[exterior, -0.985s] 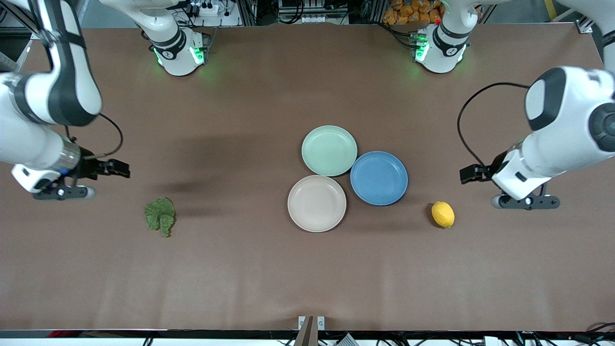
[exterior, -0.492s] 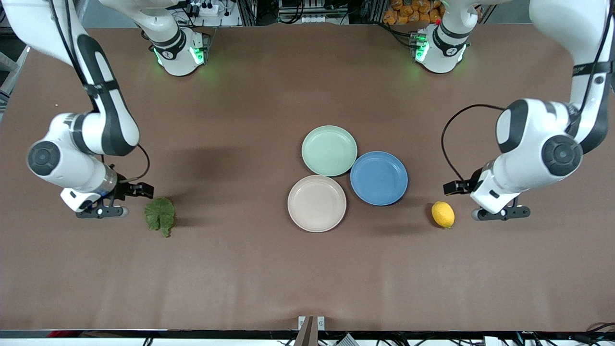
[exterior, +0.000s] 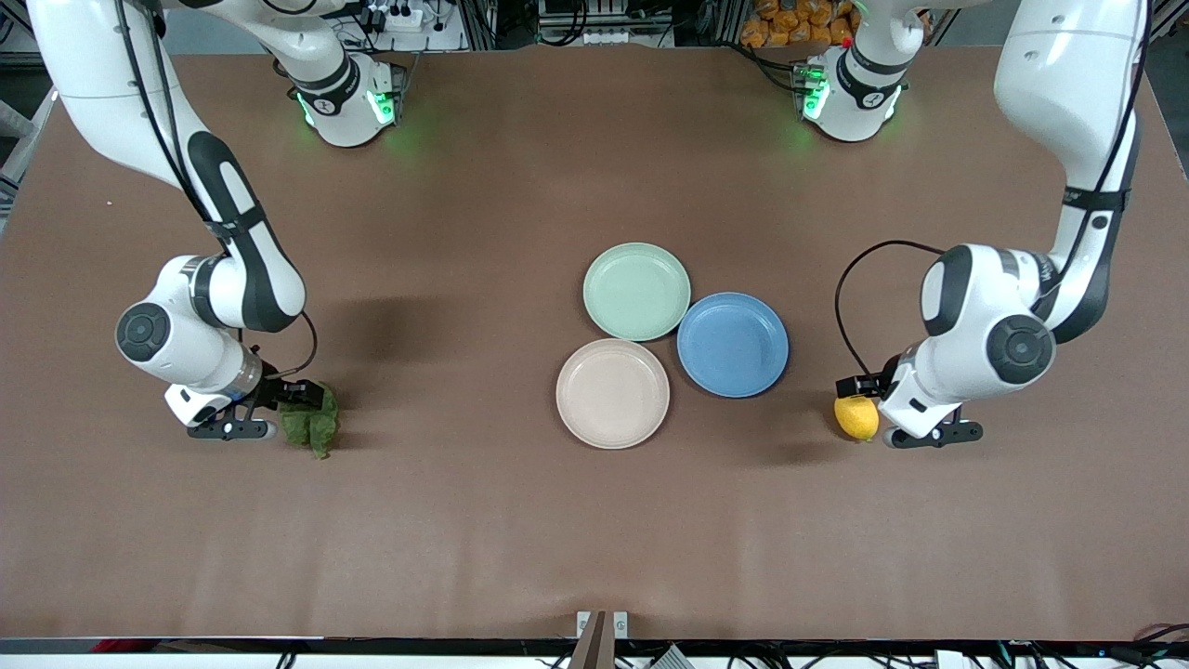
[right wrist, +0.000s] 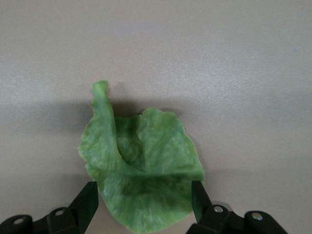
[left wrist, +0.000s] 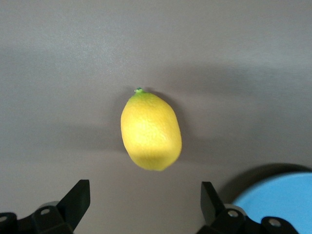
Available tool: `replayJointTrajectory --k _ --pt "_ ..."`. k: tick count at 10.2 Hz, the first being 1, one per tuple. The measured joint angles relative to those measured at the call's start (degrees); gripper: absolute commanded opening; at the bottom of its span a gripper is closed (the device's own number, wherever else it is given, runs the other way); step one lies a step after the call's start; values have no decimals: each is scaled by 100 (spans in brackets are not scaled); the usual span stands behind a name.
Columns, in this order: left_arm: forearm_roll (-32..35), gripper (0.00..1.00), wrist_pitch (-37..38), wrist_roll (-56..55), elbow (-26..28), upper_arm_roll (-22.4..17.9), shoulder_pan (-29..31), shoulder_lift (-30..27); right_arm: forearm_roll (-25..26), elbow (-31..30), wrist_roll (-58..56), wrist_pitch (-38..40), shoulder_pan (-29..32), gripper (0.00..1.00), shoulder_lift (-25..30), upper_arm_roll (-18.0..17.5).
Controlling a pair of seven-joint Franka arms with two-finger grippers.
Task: Place lemon and lettuce in plates
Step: 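Lower both grippers and close the right on lettuce, left on lemon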
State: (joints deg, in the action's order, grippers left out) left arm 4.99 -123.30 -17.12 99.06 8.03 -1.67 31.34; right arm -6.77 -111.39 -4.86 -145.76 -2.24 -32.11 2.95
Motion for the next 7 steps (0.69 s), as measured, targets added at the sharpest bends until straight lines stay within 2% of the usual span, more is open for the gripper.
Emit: replayJointTrajectory --k 2,4,6,7 --pt "287 100 -172 -114 -11 -5 6 271 -25 38 1 -72 -1 73 -101 -6" --pt "323 100 -358 -114 -20 -19 23 453 -39 62 1 -137 -1 56 -160 -7" --pt "323 100 -459 -114 -23 -18 3 612 -51 75 1 -166 -1 0 -190 -9" --pt "323 100 -479 -114 -24 -17 -5 684 -56 84 1 -169 -2 0 -198 -9"
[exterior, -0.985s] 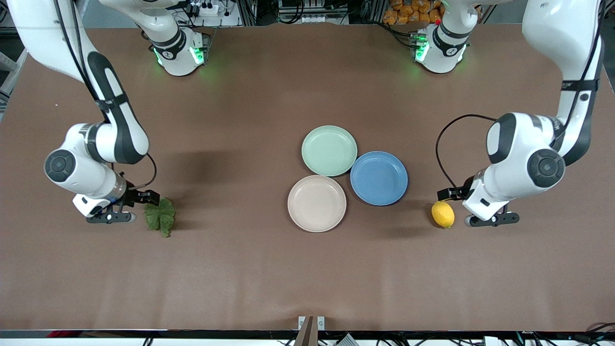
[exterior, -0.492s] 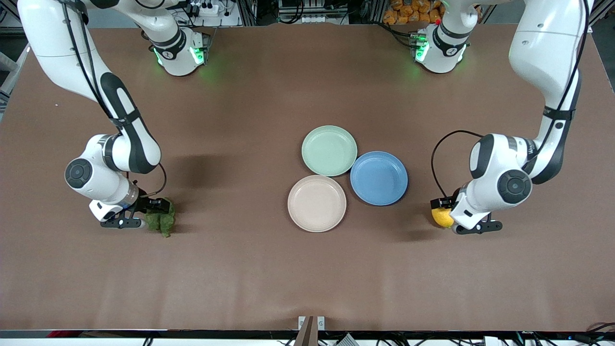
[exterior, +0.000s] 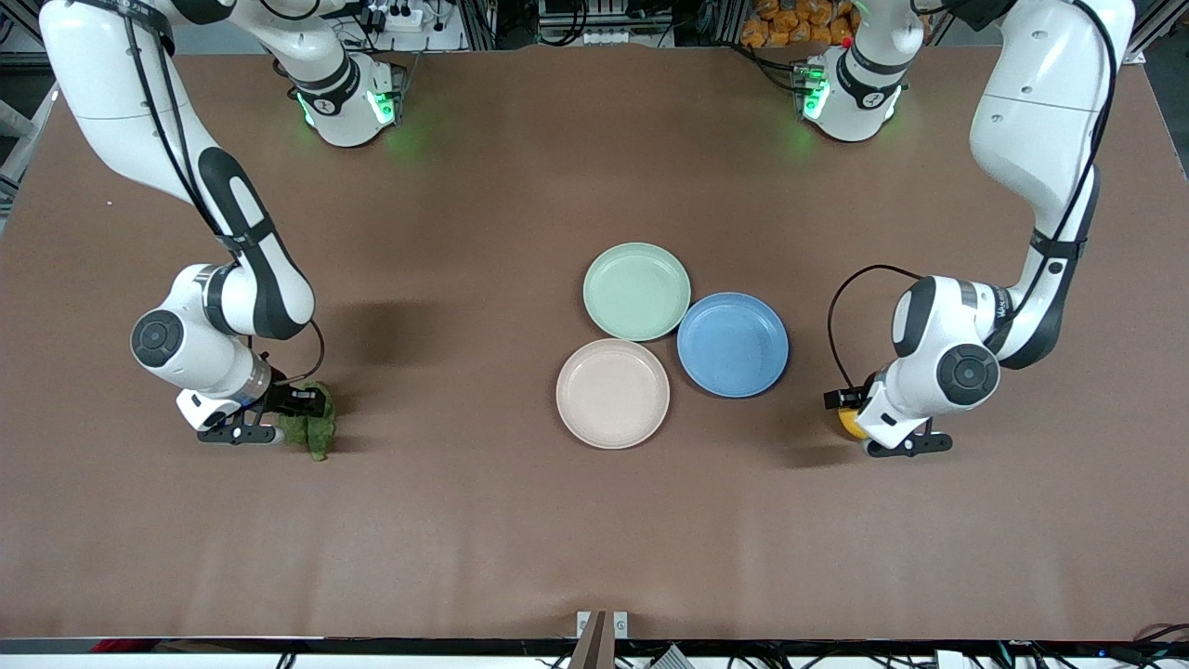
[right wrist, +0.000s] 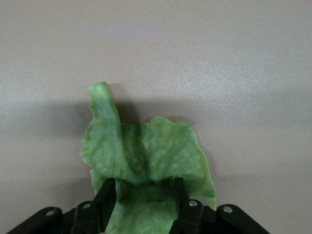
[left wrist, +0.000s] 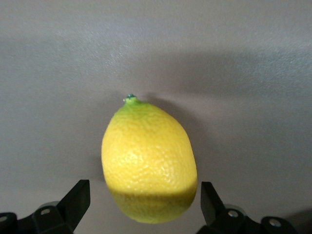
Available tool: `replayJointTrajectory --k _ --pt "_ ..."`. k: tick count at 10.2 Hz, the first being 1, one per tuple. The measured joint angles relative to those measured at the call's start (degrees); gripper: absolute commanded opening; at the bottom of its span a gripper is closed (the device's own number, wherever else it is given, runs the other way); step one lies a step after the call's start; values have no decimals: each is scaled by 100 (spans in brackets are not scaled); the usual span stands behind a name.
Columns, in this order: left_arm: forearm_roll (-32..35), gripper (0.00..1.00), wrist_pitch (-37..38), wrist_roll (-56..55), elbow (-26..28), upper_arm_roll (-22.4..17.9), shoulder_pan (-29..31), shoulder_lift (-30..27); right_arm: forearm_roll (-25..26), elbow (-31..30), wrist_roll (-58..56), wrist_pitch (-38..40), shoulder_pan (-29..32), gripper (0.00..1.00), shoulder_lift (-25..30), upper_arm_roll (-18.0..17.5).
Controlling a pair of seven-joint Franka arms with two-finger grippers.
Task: Place lemon and lettuce in plates
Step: 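Lower both grippers and close the right on lettuce, left on lemon, then lift the lettuce with the right gripper while the left gripper lifts the lemon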
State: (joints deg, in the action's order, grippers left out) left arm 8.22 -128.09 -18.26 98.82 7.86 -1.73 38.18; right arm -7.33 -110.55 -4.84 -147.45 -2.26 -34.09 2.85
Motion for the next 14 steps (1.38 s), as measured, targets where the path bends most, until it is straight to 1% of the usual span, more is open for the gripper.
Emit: replayJointTrajectory --k 1,2,5,6,7,10,12,14 --pt "0 22 -51 0 -3 0 0 47 -6 11 0 -2 0 0 -3 0" --pt "0 0 -142 0 -19 0 4 69 -12 16 0 -2 0 0 -4 1" --pt "3 0 -194 0 -147 -2 18 71 -16 109 0 65 0 0 7 1" --pt "4 0 -208 0 -202 -2 17 71 -16 206 0 306 0 0 64 2" --pt "4 0 -217 0 -282 -1 15 71 -16 355 0 730 1 0 179 5" --pt "4 0 -224 -126 -580 26 -42 68 -17 730 0 2106 14 0 805 16" --pt "4 0 -224 -413 -656 33 -164 68 -18 830 0 2731 27 0 1107 17" --pt "4 0 -224 -664 -720 36 -283 69 -20 932 0 3208 27 0 1250 15"
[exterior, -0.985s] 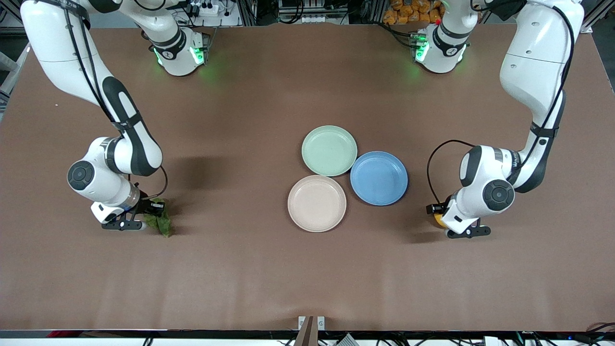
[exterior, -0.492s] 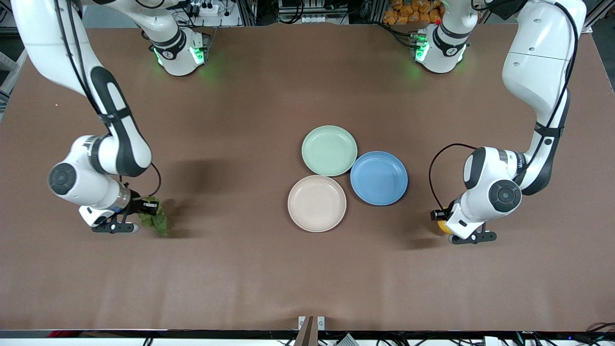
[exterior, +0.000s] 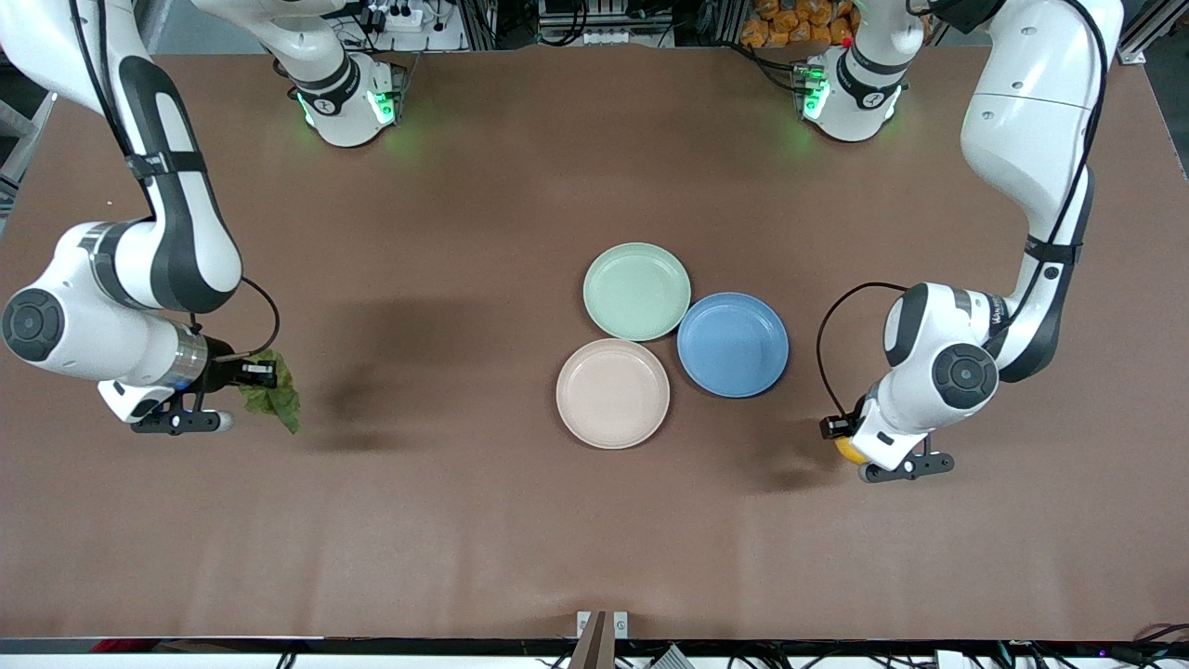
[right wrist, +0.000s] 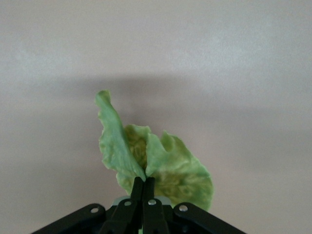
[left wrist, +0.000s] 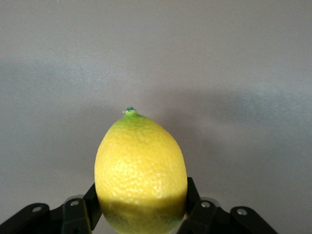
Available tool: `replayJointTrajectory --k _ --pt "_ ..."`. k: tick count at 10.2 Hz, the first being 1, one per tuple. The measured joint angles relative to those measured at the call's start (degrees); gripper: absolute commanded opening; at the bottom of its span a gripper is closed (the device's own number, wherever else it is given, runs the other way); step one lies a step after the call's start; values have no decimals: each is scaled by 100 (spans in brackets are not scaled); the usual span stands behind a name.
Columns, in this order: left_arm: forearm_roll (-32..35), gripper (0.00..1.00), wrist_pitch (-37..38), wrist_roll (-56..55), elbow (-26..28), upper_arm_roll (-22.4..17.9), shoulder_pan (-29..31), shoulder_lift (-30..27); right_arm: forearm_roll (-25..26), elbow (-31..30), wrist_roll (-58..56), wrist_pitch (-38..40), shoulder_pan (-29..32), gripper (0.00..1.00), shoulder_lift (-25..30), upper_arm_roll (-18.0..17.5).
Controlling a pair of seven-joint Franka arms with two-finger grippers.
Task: Place lemon and lettuce in plates
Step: 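Lift the lettuce with the right gripper while the left gripper lifts the lemon, then carry the lemon to the white plate while the right gripper carries lettuce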
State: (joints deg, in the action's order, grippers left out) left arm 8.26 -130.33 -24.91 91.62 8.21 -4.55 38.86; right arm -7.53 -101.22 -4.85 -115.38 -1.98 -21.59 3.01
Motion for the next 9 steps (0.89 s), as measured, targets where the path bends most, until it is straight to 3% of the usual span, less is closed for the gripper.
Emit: replayJointTrajectory --k 9 --pt "-140 0 -5 -2361 -237 63 -1358 8 -354 978 454 2640 -26 0 723 -116"
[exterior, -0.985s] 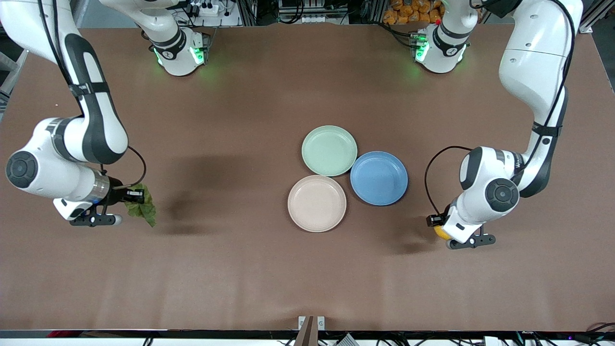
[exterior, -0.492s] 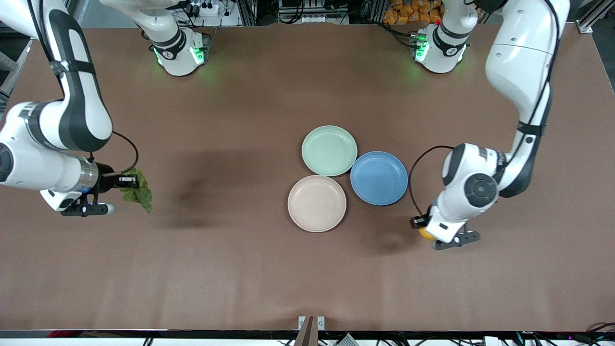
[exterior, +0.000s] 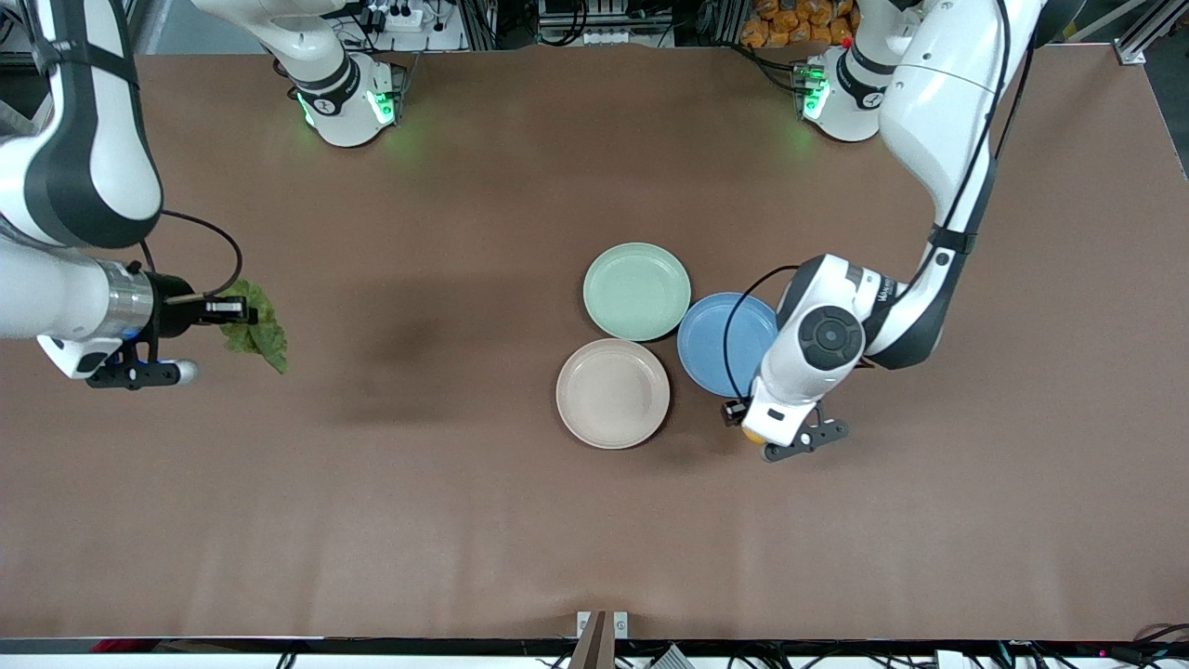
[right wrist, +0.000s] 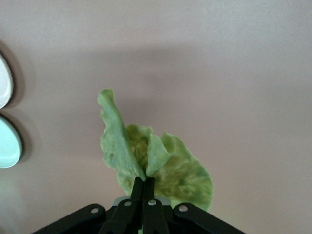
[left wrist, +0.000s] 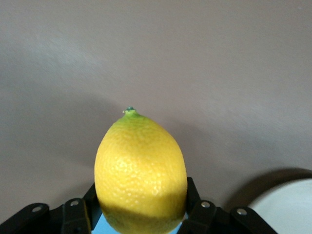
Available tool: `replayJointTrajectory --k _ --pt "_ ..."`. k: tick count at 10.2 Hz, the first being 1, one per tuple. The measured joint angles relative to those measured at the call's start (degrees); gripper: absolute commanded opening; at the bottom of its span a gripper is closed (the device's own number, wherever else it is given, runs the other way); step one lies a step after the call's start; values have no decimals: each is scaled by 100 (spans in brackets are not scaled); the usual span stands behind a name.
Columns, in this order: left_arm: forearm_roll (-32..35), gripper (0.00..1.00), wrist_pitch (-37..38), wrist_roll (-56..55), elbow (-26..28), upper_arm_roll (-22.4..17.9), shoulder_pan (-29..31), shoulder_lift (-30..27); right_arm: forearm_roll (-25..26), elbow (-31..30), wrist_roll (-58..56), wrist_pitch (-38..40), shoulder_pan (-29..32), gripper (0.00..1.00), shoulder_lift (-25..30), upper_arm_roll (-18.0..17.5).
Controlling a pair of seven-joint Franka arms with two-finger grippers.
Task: Place lemon and lettuce in plates
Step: 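Carry the lemon to the white plate while the right gripper carries lettuce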
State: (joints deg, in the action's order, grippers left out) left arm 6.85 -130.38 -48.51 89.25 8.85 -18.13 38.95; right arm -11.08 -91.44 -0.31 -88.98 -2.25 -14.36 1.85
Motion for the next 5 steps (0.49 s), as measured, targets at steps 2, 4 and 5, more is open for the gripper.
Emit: replayJointTrajectory --k 2,4,5 --pt "-2 0 -2 -480 -53 -1 -295 13 -11 46 480 213 -8 0 170 -295" --pt "-2 0 -196 -920 -70 -6 -603 63 -11 48 1205 321 -40 0 327 -782" --pt "-2 0 -349 -1083 -70 -7 -748 115 -11 48 1455 322 -62 0 358 -1023"
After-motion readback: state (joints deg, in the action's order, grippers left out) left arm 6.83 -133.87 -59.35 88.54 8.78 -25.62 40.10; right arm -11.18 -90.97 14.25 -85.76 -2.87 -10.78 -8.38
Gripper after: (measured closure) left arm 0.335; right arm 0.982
